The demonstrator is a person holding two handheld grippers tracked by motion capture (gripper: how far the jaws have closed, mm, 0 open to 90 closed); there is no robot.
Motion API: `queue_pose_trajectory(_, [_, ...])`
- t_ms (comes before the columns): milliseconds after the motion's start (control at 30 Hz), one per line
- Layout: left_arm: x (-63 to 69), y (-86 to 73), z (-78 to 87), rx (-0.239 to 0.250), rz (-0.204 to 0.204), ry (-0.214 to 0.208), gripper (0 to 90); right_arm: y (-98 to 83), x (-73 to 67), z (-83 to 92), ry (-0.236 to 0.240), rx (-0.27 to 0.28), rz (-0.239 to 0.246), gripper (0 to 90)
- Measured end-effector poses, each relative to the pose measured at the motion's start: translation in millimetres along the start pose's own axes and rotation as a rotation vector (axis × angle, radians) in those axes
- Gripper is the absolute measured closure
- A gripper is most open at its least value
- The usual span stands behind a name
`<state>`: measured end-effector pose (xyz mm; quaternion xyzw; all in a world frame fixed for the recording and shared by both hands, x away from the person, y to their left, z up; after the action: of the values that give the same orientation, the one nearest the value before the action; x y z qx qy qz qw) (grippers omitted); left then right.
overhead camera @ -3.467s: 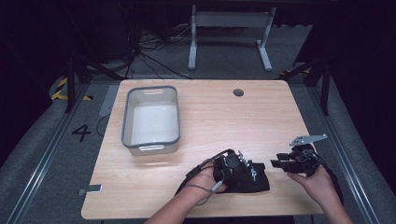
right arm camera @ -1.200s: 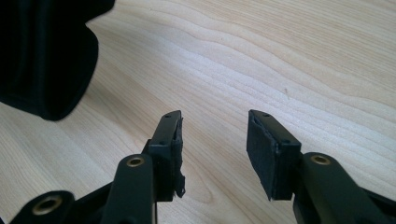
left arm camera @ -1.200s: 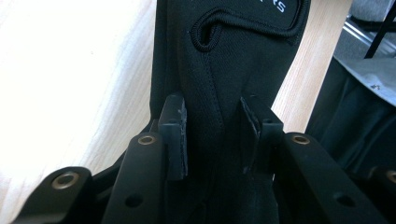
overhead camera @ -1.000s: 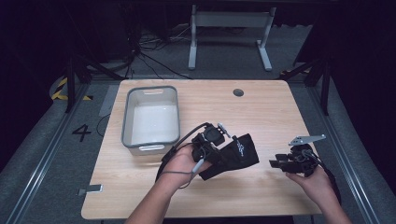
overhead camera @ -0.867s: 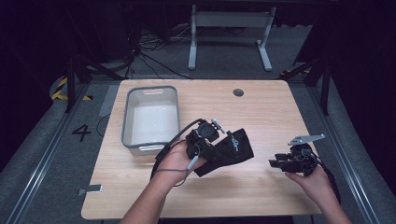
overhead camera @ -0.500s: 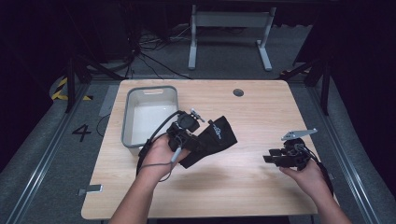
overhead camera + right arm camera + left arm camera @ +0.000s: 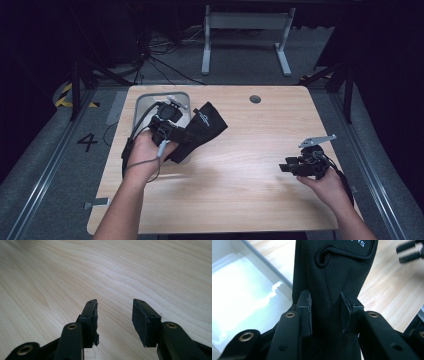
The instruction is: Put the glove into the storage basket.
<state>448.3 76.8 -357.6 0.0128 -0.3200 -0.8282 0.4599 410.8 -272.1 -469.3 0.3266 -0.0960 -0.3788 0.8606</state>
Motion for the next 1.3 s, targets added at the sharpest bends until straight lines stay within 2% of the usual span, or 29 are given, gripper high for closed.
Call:
queue_pose_trajectory(133, [-19.0, 9.7, 6.1, 0.02, 0.038, 0.025, 65.2, -1.8, -0.9, 3.2, -0.003, 0.005, -0.001, 56.7])
queue_pose_trajectory(333, [-48.3, 23.9, 6.7, 0.055, 0.112, 0.057, 65.2, -9.1, 1.6, 8.8, -0.019, 0.003, -0.018, 56.5])
queue_pose_trajectory(467, [-65.7, 30.0, 3.0, 0.075, 0.154, 0.108, 65.2, -13.1, 3.0, 11.3, -0.024, 0.003, -0.033, 56.4])
queue_pose_trajectory(667, [-89.3, 35.3, -7.9, 0.092, 0.229, 0.149, 65.2, -18.0, 3.8, 12.4, -0.027, -0.004, -0.04, 56.3])
queue_pose_trajectory(733, [-95.9, 35.4, -11.4, 0.097, 0.244, 0.168, 65.2, -19.1, 4.4, 13.0, -0.03, -0.005, -0.046, 56.2])
queue_pose_trajectory(833, [-104.2, 33.3, -19.3, 0.104, 0.287, 0.157, 65.2, -19.7, 5.4, 13.8, -0.031, -0.004, -0.046, 56.1])
queue_pose_trajectory(1000, [-121.3, 26.5, -33.4, 0.079, 0.342, 0.186, 65.1, -18.5, 3.5, 12.8, -0.027, -0.003, -0.044, 56.1])
queue_pose_trajectory(1100, [-131.4, 22.5, -39.6, 0.094, 0.391, 0.193, 65.0, -17.7, 2.4, 12.6, -0.027, -0.003, -0.038, 56.1])
queue_pose_trajectory(1200, [-138.1, 16.9, -46.7, 0.081, 0.423, 0.187, 65.0, -17.7, 2.5, 11.9, -0.022, -0.007, -0.036, 56.0])
queue_pose_trajectory(1300, [-143.0, 10.9, -54.6, 0.042, 0.44, 0.2, 64.9, -16.9, 1.8, 10.5, -0.021, -0.006, -0.035, 55.9])
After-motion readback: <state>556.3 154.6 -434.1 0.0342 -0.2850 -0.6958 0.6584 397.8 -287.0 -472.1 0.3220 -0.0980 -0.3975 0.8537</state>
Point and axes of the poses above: each handheld gripper's, and its own axes: z roughly backward along the jaws, y roughly out of its top, x roughly to its right, the point moved 9 cm from there along -z, roughly forward along the jaws, and after that the axes turned 6 degrees about z, right-handed, at the moved point
